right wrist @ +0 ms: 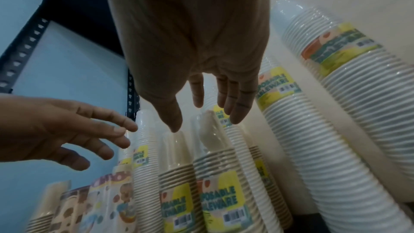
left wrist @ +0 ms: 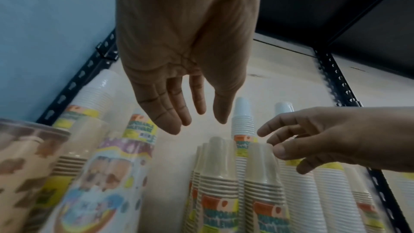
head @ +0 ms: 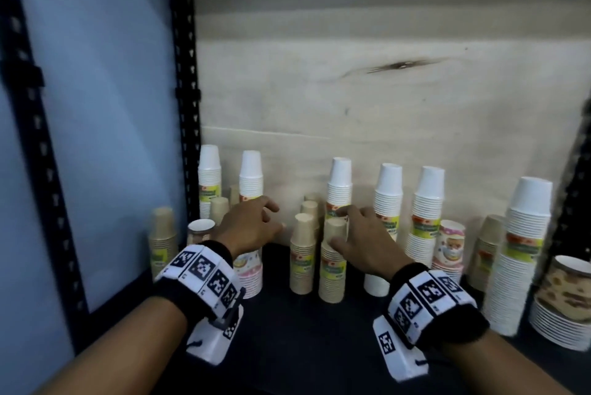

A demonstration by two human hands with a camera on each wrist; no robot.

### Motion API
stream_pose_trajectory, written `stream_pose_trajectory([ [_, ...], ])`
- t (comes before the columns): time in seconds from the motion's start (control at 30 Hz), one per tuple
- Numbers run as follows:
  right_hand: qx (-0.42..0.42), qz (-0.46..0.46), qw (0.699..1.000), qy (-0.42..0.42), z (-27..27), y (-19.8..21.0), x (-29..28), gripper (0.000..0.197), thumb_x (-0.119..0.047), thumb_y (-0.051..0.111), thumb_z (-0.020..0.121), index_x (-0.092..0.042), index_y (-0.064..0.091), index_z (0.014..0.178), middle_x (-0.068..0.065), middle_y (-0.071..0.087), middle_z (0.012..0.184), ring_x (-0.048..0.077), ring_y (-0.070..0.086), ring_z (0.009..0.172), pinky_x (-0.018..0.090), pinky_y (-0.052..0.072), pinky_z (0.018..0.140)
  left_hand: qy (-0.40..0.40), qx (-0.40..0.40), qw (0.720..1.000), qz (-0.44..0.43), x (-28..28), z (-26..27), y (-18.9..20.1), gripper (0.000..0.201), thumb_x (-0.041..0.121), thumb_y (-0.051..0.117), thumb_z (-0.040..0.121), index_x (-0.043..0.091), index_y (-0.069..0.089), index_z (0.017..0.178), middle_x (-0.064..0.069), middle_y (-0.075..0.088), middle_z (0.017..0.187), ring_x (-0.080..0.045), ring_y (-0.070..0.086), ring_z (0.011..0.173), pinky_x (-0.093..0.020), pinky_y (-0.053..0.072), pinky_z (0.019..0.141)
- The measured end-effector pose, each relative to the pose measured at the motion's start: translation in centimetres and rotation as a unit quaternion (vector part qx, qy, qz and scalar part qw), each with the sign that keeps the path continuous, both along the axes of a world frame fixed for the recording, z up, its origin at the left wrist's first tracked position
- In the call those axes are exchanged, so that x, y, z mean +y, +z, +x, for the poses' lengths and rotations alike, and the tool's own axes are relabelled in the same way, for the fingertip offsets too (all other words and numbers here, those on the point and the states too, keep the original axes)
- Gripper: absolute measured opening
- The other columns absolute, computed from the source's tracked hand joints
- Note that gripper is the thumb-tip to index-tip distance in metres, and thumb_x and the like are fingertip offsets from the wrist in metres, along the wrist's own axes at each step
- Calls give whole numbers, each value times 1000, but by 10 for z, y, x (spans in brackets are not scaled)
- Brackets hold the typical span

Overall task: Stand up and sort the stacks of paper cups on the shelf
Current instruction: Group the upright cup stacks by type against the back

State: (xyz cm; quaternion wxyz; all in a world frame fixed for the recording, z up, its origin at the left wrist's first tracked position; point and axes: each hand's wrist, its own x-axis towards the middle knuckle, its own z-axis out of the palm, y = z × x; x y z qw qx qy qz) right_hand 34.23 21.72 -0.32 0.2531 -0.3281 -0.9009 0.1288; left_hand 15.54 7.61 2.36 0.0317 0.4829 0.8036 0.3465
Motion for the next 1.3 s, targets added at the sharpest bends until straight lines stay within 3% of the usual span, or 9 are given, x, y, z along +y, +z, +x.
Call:
stream_pose_trajectory([
  [0.17, 0, -3, 1000, 8, -1, -4, 11, 55, -37, 66, 87, -20, 45, 135, 8, 41, 134, 28, 46, 123, 35, 39, 105, -20, 18, 1000, -11, 33, 19, -4, 47, 39, 69, 83, 30, 54, 127, 0, 58, 122, -18, 58, 106, -28, 47, 85],
  [0.3, 23, 2, 999, 38, 0, -6, 15, 43, -34, 67, 88, -21, 50, 125, 0, 49, 118, 20, 54, 107, 22, 37, 84, -30, 56, 998, -26, 52, 21, -11, 61, 38, 69, 82, 30, 44, 137, -5, 57, 129, -22, 56, 111, -28, 44, 83],
  [0.4, 37, -11, 998, 42, -1, -9, 16, 38, -34, 68, 87, -21, 49, 118, -6, 50, 109, 13, 52, 97, 22, 35, 78, -33, 41, 998, -40, 59, 18, -17, 69, 38, 70, 82, 28, 37, 142, -6, 57, 133, -23, 57, 115, -29, 45, 88],
  [0.57, 57, -27, 997, 42, 2, -10, 17, 32, -32, 69, 87, -22, 49, 109, -4, 58, 103, 16, 59, 93, 27, 45, 75, -22, 32, 999, -37, 62, 13, -26, 50, 42, 69, 83, 25, 48, 126, 0, 66, 117, -18, 64, 99, -36, 52, 87],
  [0.67, 77, -67, 994, 27, 16, -6, 20, 30, -31, 73, 84, -24, 51, 103, -4, 62, 96, 13, 60, 85, 26, 47, 71, -34, 51, 997, -43, 60, 21, -20, 55, 41, 67, 85, 23, 47, 133, -2, 64, 122, -19, 63, 104, -30, 49, 86],
  [0.8, 87, -85, 992, 16, 55, 3, 26, 29, -29, 74, 84, -22, 53, 103, -3, 63, 99, 12, 62, 85, 22, 48, 70, -80, 64, 994, -32, 64, 47, -6, 44, 41, 69, 83, 26, 56, 122, 2, 65, 117, -17, 62, 100, -31, 49, 87],
  [1.0, 61, -112, 991, -30, 141, 13, 38, 29, -25, 76, 83, -24, 55, 102, -4, 62, 102, 12, 64, 86, 34, 56, 79, -167, 26, 986, -7, 90, 114, -5, 34, 42, 75, 77, 26, 58, 103, 4, 66, 105, -14, 61, 94, -32, 50, 84],
  [1.17, 58, -114, 988, -87, 219, 12, 47, 27, -22, 76, 81, -32, 56, 97, -4, 64, 102, 15, 67, 87, 42, 57, 83, -236, 25, 971, -2, 119, 181, -11, 41, 42, 73, 79, 20, 57, 110, 2, 66, 107, -16, 62, 98, -37, 50, 89],
  [1.3, 81, -123, 980, -132, 261, 9, 54, 25, -17, 74, 83, -25, 58, 100, -3, 67, 97, 13, 68, 86, 36, 58, 79, -260, 25, 965, 0, 140, 227, -15, 45, 43, 73, 79, 21, 56, 114, 1, 64, 112, -19, 61, 101, -34, 50, 88],
])
